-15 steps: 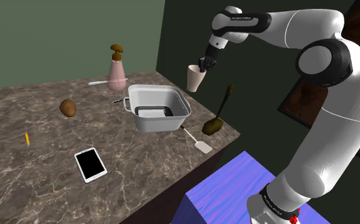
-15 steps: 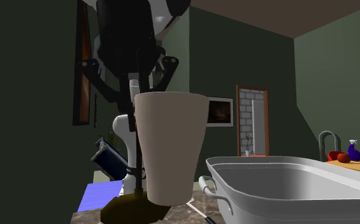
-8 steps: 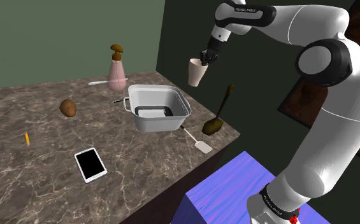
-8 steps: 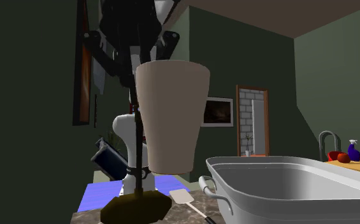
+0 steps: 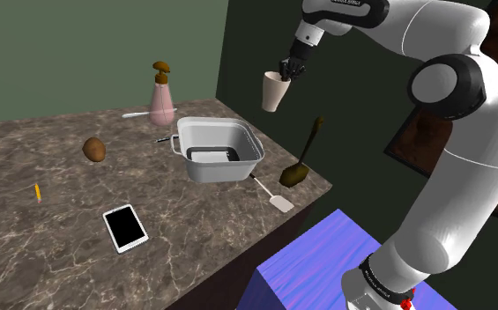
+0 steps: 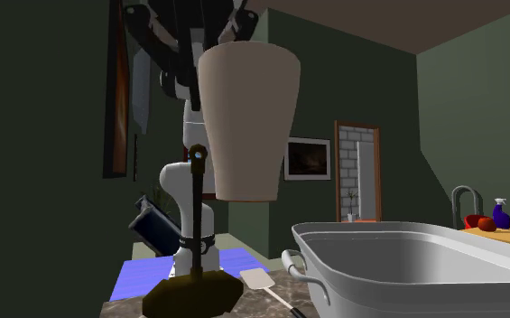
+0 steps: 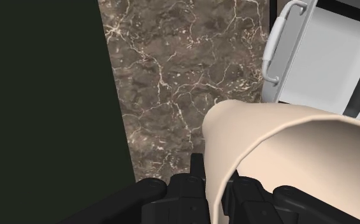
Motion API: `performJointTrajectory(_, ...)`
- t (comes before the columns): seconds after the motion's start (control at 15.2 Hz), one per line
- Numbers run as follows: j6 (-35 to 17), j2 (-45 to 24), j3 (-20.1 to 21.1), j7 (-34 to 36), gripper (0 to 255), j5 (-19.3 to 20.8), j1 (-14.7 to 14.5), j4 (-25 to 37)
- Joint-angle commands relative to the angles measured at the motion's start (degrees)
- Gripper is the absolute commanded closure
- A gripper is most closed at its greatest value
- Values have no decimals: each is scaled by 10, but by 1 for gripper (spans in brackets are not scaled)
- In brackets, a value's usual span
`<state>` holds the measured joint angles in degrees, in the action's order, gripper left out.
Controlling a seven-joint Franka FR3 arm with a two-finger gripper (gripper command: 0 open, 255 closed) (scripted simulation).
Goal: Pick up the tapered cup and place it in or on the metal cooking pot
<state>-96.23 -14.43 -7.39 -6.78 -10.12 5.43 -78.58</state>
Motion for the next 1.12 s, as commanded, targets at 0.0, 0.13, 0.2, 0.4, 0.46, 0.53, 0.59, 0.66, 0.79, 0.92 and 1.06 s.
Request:
performJointTrajectory(0.0,1,9,6,19,255,4,-13,-5)
performJointTrajectory(0.13,-3,23,15,44,255,9,-29,-19)
performJointTrajectory(0.2,-4,29,20,56,255,11,-37,-25)
performJointTrajectory(0.4,-7,44,34,95,255,18,-61,-37)
performJointTrajectory(0.46,-7,48,39,108,255,20,-69,-39)
performJointTrajectory(0.53,-7,51,44,121,255,22,-77,-40)
performJointTrajectory(0.59,-7,53,49,134,255,24,-84,-41)
performJointTrajectory(0.66,-6,55,55,147,255,26,-92,-41)
performJointTrajectory(0.79,-5,57,65,173,255,31,-108,-38)
performJointTrajectory(0.92,-2,57,76,199,255,35,-123,-32)
performJointTrajectory(1.06,1,54,86,226,255,39,-138,-23)
